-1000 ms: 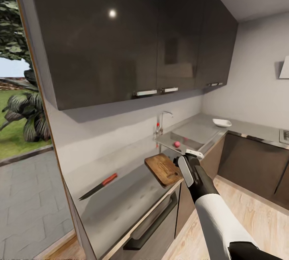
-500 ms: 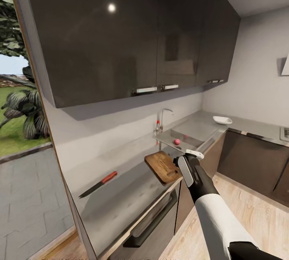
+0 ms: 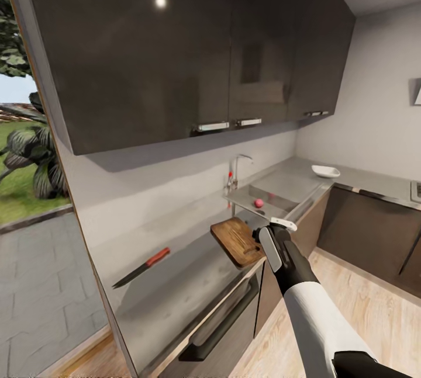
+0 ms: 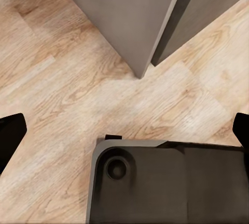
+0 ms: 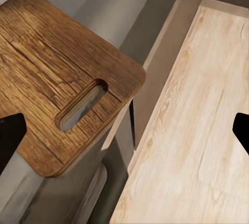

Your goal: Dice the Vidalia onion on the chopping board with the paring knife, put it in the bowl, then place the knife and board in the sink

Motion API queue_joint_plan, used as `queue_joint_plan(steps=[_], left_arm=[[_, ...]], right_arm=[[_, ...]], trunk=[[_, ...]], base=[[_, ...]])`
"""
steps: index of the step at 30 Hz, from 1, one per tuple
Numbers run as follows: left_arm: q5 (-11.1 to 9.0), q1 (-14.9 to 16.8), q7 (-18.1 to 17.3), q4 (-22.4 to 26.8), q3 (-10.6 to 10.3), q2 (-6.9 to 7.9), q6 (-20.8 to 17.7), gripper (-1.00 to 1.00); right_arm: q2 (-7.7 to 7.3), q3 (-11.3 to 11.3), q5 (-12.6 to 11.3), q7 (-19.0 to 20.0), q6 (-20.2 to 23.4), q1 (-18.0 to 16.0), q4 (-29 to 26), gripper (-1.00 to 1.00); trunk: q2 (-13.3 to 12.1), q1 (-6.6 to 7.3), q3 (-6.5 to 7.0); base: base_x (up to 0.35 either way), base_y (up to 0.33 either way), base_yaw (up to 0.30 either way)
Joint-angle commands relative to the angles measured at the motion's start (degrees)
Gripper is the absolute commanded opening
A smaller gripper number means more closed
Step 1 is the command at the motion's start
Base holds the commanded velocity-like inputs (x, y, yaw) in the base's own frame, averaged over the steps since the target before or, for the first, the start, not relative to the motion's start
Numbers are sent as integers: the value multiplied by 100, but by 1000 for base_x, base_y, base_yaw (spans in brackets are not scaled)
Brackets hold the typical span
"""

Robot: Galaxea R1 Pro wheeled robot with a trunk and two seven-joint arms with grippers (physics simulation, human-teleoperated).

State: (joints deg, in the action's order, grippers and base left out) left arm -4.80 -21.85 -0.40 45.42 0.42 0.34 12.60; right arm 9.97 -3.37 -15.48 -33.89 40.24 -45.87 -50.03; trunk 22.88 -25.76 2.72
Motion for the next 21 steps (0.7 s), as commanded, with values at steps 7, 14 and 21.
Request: queue_joint_plan(steps=[7, 14, 21], left_arm=[[-51, -3, -4, 2, -7, 1, 6, 100], [-49, -3, -10, 2, -7, 1, 14, 100], [-47, -3, -21, -3, -15, 1, 18, 100]], right_arm=[[3, -6, -60, -48, 1, -1, 51, 100], [3, -6, -60, -48, 1, -1, 55, 100], [3, -6, -60, -48, 1, -1, 55, 100]], trunk=[[4, -2, -65], [4, -2, -128], [4, -2, -191]], base=[[1, 0, 0], [1, 0, 0], [96, 0, 0]])
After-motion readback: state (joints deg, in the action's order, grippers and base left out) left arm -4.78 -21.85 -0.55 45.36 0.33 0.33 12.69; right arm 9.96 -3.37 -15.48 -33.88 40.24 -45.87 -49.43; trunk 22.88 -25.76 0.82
